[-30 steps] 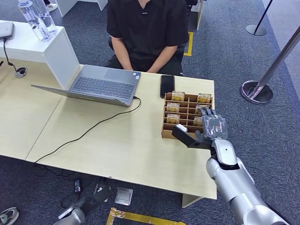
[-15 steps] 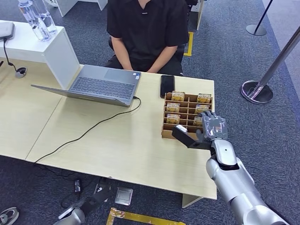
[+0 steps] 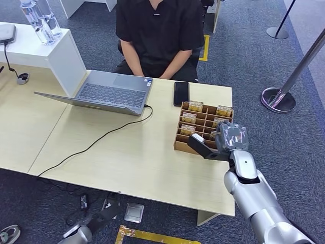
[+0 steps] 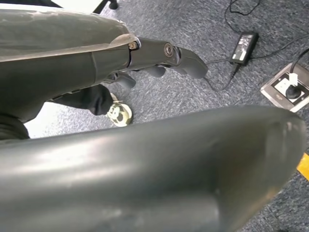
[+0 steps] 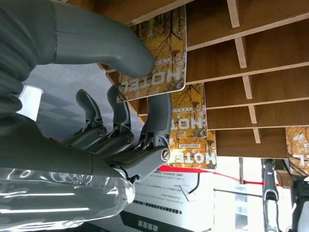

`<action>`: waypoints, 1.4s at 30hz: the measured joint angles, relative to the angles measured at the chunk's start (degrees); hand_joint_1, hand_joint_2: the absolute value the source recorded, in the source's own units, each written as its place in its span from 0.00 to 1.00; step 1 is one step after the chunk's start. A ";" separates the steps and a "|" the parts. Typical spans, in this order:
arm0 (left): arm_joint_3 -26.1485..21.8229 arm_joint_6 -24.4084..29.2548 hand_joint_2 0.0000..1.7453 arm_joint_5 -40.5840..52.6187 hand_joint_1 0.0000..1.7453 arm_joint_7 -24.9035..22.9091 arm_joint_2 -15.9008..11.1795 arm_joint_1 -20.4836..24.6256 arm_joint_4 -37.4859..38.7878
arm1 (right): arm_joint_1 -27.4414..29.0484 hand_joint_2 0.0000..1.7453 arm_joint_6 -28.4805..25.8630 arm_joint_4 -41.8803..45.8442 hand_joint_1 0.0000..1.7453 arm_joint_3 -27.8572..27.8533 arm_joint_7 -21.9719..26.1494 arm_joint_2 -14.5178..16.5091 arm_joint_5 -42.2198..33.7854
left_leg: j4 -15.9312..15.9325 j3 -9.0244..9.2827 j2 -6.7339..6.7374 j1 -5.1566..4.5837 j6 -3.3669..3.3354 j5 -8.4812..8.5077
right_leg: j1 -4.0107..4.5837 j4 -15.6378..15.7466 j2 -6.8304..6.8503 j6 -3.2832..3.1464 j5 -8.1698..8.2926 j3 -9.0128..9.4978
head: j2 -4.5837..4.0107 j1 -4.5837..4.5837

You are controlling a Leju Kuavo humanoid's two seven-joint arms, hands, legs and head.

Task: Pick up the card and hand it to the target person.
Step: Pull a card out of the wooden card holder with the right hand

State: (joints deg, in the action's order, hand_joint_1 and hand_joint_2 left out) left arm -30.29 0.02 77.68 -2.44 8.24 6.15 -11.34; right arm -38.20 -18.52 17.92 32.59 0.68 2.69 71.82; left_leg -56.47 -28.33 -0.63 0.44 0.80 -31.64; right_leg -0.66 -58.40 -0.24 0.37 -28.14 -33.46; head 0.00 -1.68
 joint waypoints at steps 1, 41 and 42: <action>0.00 0.00 0.00 0.00 0.00 -0.01 0.00 0.00 0.00 | 0.00 1.00 -0.03 0.00 0.84 0.00 0.00 0.00 0.00 | 0.00 0.00 0.00 0.00 0.00 0.00 | 0.00 0.00 0.00 0.00 0.00 0.00 | 0.00 -0.01; 0.00 3.21 1.00 -0.20 0.00 5.50 0.00 0.14 0.00 | -0.71 1.00 -10.42 4.74 1.00 -6.76 9.07 -0.22 -10.02 | -0.02 -0.02 0.00 0.00 0.00 0.00 | 0.00 -0.01 0.00 0.05 0.04 0.00 | 0.00 0.02; 0.00 3.29 1.00 -0.20 0.00 5.71 0.00 0.16 0.00 | -0.72 1.00 -10.46 4.99 1.00 -7.04 9.09 -0.21 -10.03 | -0.01 -0.03 0.00 0.00 0.00 0.00 | 0.00 -0.01 0.00 0.05 0.04 0.00 | 0.00 0.01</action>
State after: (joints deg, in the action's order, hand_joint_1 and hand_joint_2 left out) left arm -30.29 3.31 77.48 3.27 8.24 6.31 -11.34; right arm -38.92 -28.98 22.91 25.55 9.77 2.47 61.80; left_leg -56.48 -28.36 -0.63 0.44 0.80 -31.63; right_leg -0.66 -58.41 -0.24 0.41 -28.10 -33.46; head 0.00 -1.67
